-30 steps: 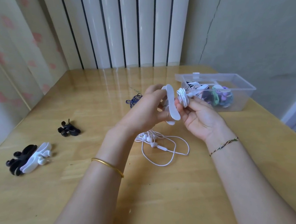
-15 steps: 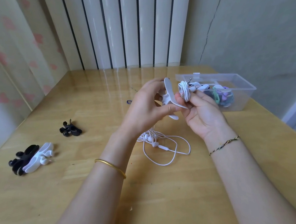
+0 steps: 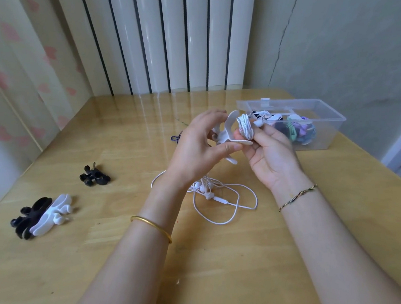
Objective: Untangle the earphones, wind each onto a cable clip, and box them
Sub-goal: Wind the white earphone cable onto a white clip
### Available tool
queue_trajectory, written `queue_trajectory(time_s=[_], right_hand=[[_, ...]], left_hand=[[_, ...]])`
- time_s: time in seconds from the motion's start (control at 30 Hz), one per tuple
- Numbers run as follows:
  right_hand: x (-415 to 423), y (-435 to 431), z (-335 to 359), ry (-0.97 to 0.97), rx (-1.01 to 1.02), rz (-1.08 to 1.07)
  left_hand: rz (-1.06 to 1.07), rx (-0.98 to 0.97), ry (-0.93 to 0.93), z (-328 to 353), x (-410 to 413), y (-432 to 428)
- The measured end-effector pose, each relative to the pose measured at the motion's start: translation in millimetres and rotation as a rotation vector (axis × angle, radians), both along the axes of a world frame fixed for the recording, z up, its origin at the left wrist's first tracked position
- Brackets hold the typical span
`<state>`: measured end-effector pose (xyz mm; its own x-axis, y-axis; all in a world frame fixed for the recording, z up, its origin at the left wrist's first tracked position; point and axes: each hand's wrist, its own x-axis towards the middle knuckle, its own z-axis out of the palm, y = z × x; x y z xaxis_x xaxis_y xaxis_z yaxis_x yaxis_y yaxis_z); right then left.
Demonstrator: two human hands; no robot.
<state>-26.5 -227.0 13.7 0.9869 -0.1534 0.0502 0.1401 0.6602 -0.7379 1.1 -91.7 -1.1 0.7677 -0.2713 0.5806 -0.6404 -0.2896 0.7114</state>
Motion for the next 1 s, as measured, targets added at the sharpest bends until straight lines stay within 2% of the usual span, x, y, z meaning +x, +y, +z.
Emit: queue_trajectory(time_s=[0.13,0.2,0.43,0.57,0.63,0.87,1.0], right_hand=[[2,-5,3,-0.001,0.114,-0.099],[1,-11,6,-0.027,0.103,-0.148],[-9,-6,9,-0.202,-0.334,-0.215],[-13,-2,8,-0.25,-0.674,-0.353],[-12,-1,7,-0.298,-0.778,-0.402],[-11,-1,5,-0.364,-0.93,-0.492],[-7,-1,3,-0.331,-0.884,-0.49]], left_hand=[[0.037,-0.014,0.026,0,0,1],[0.079,-0.019,0.062,0,1,2],[0.103,-0.047,0.238,-4,7,2],[0.103,-0.014,0.229,-1,8,3],[0.092,0.019,0.198,1,8,3],[0.013,0.047,0.161,7,4,7],[-0.022,0.081,0.177,9,1,5]])
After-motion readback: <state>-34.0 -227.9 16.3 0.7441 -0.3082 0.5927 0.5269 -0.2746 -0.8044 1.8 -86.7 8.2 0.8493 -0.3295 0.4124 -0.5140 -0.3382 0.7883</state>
